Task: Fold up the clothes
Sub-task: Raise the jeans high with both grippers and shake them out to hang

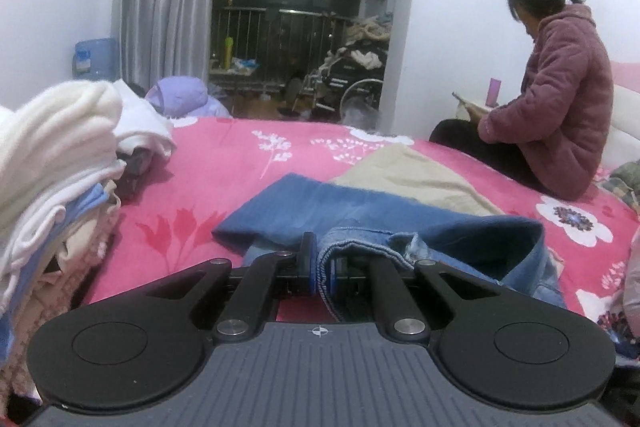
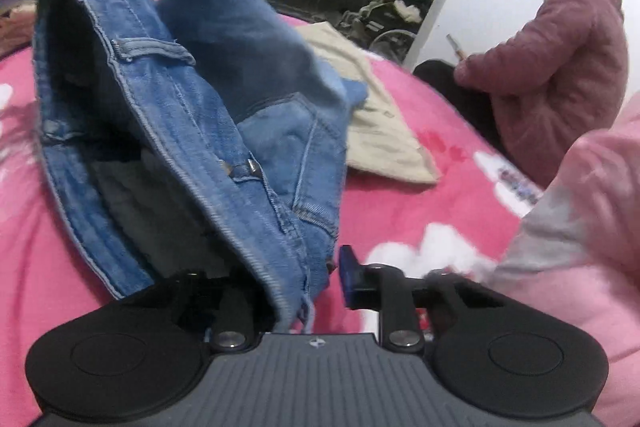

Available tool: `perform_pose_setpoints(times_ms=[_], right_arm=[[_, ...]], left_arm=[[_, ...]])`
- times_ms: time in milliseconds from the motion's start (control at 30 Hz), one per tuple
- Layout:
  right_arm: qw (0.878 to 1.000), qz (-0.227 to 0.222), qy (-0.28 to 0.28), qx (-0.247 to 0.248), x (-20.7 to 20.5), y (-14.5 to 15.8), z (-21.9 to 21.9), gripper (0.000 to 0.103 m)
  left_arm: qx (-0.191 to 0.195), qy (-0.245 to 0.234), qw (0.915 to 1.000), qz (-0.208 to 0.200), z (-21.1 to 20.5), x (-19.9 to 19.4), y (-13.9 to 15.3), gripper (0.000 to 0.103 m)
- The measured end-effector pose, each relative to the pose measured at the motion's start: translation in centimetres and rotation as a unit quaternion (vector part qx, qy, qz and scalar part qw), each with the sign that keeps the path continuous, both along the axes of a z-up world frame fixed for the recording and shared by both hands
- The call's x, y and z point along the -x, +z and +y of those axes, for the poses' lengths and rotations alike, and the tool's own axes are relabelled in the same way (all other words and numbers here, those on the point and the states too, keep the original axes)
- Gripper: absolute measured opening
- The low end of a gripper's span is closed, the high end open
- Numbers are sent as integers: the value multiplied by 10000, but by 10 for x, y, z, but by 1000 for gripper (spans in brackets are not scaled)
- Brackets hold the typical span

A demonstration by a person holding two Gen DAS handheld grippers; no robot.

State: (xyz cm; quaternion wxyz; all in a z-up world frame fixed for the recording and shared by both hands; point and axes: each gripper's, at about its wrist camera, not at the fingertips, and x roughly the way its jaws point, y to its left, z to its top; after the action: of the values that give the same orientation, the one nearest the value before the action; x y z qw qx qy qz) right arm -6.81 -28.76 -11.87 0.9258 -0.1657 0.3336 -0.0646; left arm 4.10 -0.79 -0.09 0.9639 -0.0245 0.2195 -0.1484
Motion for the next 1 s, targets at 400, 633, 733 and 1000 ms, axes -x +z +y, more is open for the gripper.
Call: perform_pose_setpoints(times_ms=[400, 633, 733, 1000], right_arm=[[9483, -2612, 348, 1768, 3, 171, 24, 7], [8870, -4051, 550, 2147, 6, 295, 41, 7], [8652, -4436, 630, 2251, 11, 344, 46, 7], [8152, -5289, 562, 2292, 40, 478, 48, 7]], left_arm=[[-153, 134, 9858, -1669, 22, 19, 148, 6], [-84, 308, 9650, -2602, 35, 30, 267, 6], [-197, 339, 9483, -3150, 40, 48, 318, 6], [-296, 494, 9100, -4105, 32, 96, 424, 6]])
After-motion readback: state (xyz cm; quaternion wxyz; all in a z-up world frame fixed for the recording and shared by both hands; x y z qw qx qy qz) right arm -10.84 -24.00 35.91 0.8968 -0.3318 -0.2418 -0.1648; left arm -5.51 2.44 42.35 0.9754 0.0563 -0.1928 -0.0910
